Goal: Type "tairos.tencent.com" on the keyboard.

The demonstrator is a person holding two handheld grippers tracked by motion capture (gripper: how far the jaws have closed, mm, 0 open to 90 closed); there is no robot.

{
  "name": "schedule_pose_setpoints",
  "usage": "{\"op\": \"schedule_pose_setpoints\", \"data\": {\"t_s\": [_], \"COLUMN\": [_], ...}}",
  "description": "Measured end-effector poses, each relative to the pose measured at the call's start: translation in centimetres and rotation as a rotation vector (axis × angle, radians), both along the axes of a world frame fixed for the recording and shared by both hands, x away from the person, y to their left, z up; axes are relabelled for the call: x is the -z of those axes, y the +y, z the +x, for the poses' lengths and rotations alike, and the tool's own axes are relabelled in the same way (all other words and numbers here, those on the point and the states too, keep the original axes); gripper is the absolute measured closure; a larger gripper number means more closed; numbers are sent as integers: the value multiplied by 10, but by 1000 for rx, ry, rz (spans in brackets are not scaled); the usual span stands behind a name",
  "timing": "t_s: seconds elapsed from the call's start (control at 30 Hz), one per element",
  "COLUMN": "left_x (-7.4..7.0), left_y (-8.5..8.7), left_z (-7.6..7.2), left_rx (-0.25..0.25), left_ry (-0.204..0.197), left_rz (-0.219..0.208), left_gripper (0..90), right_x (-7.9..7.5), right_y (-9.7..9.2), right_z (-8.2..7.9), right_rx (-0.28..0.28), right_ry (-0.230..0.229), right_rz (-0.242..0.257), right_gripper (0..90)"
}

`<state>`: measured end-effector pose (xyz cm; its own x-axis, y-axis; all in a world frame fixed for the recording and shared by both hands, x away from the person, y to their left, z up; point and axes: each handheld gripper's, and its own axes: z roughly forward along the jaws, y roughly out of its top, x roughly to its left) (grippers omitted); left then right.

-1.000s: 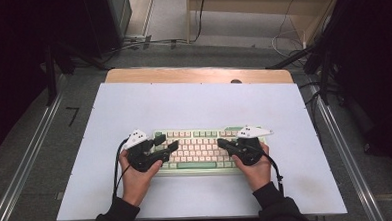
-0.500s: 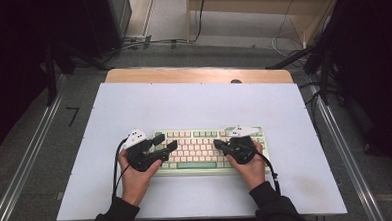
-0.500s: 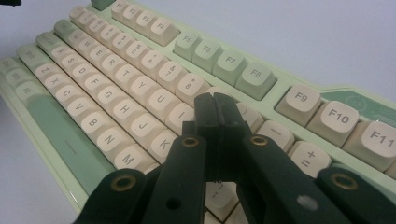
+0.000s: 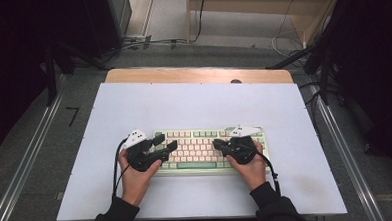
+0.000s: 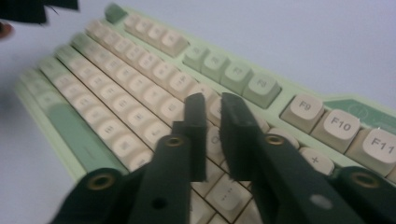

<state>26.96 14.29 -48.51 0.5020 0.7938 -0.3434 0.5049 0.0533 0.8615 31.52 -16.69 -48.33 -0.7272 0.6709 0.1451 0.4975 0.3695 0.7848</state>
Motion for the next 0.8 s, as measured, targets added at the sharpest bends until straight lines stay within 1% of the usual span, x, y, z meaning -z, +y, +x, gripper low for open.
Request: {"op": "schedule_pose_setpoints", "data": {"t_s": [0.07,0.1,0.13,0.2,0.23,0.43,0.6,0.7,0.8], "left_x": [0,0,0,0,0,1,0,0,0], "left_y": [0,0,0,0,0,1,2,3,3], "left_z": [0,0,0,0,0,0,0,1,1], "left_rx": [-1,0,1,1,-1,-2,-8,-10,-12], "left_ry": [1,2,3,3,3,4,5,5,4], "left_rz": [4,7,8,8,6,4,0,-1,-2], "left_gripper": [402,402,401,402,401,400,400,399,401], "right_x": [-5,-7,-9,-13,-14,-19,-20,-18,-16], "right_y": [-4,-6,-8,-12,-14,-22,-21,-17,-14], "right_z": [-2,-3,-5,-8,-10,-21,-24,-25,-26], "right_rx": [0,8,17,16,17,-6,-19,-34,-47], "right_ry": [-8,-17,-25,-30,-31,-30,-29,-27,-29], "right_rz": [49,66,80,97,109,130,136,121,109], "right_gripper": [598,497,432,405,375,361,387,436,511]}}
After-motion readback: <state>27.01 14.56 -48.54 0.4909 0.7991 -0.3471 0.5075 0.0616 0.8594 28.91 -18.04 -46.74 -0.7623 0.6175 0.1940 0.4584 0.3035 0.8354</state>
